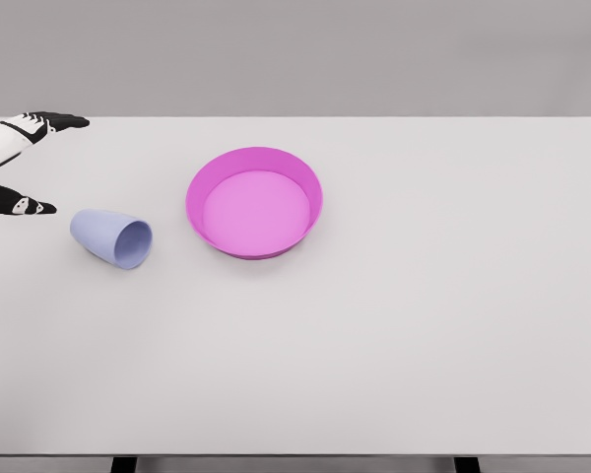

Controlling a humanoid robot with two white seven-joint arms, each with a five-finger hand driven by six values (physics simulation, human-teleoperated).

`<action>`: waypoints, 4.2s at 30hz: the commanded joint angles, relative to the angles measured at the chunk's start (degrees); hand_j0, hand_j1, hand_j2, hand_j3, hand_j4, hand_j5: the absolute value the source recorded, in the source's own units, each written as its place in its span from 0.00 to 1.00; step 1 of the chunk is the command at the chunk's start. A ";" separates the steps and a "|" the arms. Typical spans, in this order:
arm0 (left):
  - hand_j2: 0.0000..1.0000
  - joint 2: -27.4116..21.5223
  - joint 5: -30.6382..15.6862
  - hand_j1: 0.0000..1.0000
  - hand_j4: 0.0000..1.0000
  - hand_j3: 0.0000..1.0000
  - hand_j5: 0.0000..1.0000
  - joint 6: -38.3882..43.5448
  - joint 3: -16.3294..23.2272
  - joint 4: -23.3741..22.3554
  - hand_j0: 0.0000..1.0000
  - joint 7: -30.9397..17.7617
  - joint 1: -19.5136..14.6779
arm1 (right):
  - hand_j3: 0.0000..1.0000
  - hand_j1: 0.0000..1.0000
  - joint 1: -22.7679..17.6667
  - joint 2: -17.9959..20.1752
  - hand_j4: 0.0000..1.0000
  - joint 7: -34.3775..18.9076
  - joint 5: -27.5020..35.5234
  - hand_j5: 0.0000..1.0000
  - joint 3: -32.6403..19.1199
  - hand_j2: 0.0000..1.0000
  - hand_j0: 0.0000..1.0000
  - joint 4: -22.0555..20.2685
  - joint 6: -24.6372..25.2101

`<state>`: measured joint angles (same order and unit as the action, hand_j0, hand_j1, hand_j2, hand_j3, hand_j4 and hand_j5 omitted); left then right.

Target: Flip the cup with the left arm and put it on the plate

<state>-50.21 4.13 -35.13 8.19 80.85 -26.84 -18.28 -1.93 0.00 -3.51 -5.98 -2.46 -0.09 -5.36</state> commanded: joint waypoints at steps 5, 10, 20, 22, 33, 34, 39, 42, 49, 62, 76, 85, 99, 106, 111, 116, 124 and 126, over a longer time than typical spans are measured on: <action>1.00 -1.11 4.49 1.00 1.00 1.00 1.00 0.13 1.13 -2.27 1.00 -0.06 -2.02 | 1.00 1.00 0.00 0.00 1.00 -0.01 0.00 1.00 -0.09 1.00 1.00 0.00 0.00; 1.00 -1.11 4.49 1.00 1.00 1.00 1.00 0.13 1.13 -2.27 1.00 -0.06 -1.93 | 1.00 1.00 0.00 0.00 1.00 -0.01 0.00 1.00 -0.09 1.00 1.00 0.00 0.00; 1.00 -1.11 4.49 1.00 1.00 1.00 1.00 0.13 1.04 -2.36 1.00 -0.06 -2.02 | 1.00 1.00 0.00 0.00 1.00 -0.01 0.00 1.00 0.00 1.00 1.00 0.00 0.00; 1.00 -1.11 4.49 1.00 1.00 1.00 1.00 0.13 1.04 -2.27 1.00 -0.06 -2.02 | 1.00 1.00 0.00 0.00 1.00 -0.01 0.00 1.00 0.00 1.00 1.00 0.00 0.00; 1.00 -1.20 4.49 1.00 1.00 1.00 1.00 0.13 1.21 -2.27 1.00 -0.06 -1.85 | 1.00 1.00 0.00 0.00 1.00 -0.01 0.00 1.00 0.00 1.00 1.00 0.00 0.00; 1.00 -1.29 4.49 1.00 1.00 1.00 1.00 0.13 1.48 -2.27 1.00 -0.06 -1.85 | 1.00 1.00 0.00 0.00 1.00 -0.01 0.00 1.00 -0.09 1.00 1.00 0.00 0.00; 1.00 -1.20 4.58 1.00 1.00 1.00 1.00 0.13 1.74 -2.27 1.00 -0.06 -1.85 | 1.00 1.00 0.00 0.00 1.00 -0.01 0.00 1.00 0.00 1.00 1.00 0.00 0.00; 1.00 -1.29 4.58 1.00 1.00 1.00 1.00 0.13 1.74 -2.18 1.00 -0.06 -1.85 | 1.00 1.00 0.00 0.00 1.00 -0.01 0.00 1.00 0.00 1.00 1.00 0.00 0.00; 1.00 -1.29 4.58 1.00 1.00 1.00 1.00 0.13 1.74 -2.18 1.00 -0.06 -1.85 | 1.00 1.00 0.00 0.00 1.00 -0.01 0.00 1.00 -0.09 1.00 1.00 0.00 0.00; 1.00 -1.03 4.14 1.00 1.00 1.00 1.00 0.13 1.30 -3.15 1.00 0.21 -2.02 | 1.00 1.00 0.00 0.00 1.00 -0.01 0.00 1.00 0.00 1.00 1.00 0.00 0.00; 1.00 2.23 18.38 1.00 1.00 1.00 1.00 0.13 2.71 -3.33 1.00 -0.67 -2.11 | 1.00 1.00 0.00 0.00 1.00 -0.01 0.00 1.00 0.00 1.00 1.00 0.00 0.00; 1.00 5.21 18.46 1.00 1.00 1.00 1.00 0.13 5.08 -2.89 1.00 -0.67 -2.29 | 1.00 1.00 0.00 0.00 1.00 -0.01 0.00 1.00 -0.09 1.00 1.00 0.00 0.00; 1.00 5.48 18.64 1.00 1.00 1.00 1.00 0.13 8.95 -3.41 1.00 -0.59 -2.29 | 1.00 1.00 0.00 0.00 1.00 -0.01 0.00 1.00 0.00 1.00 1.00 0.00 0.00; 1.00 4.95 18.55 1.00 1.00 1.00 1.00 0.13 9.74 -2.89 1.00 -0.59 -2.11 | 1.00 1.00 0.00 0.00 1.00 -0.01 0.00 1.00 -0.09 1.00 1.00 0.00 0.00; 1.00 4.95 18.46 1.00 1.00 1.00 1.00 0.13 10.97 -2.62 1.00 -0.59 -2.29 | 1.00 1.00 0.00 0.00 1.00 -0.01 0.00 1.00 0.00 1.00 1.00 0.00 0.00; 1.00 4.86 18.46 1.00 1.00 1.00 1.00 0.13 11.32 -2.71 1.00 -0.59 -2.28 | 1.00 1.00 0.00 0.00 1.00 -0.01 0.00 1.00 -0.09 1.00 1.00 0.00 0.00; 1.00 4.86 18.55 1.00 1.00 1.00 1.00 0.13 11.76 -3.24 1.00 -0.59 -2.20 | 1.00 1.00 0.00 0.00 1.00 -0.01 0.00 1.00 -0.09 1.00 1.00 0.00 0.00; 1.00 4.86 18.55 1.00 1.00 1.00 1.00 0.13 11.76 -3.24 1.00 -0.67 -2.20 | 1.00 1.00 0.00 0.00 1.00 -0.01 0.00 1.00 0.00 1.00 1.00 0.00 0.00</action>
<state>-45.29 23.05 -35.12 19.97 77.68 -27.50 -20.48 -1.93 0.00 -3.51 -5.98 -2.50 -0.09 -5.36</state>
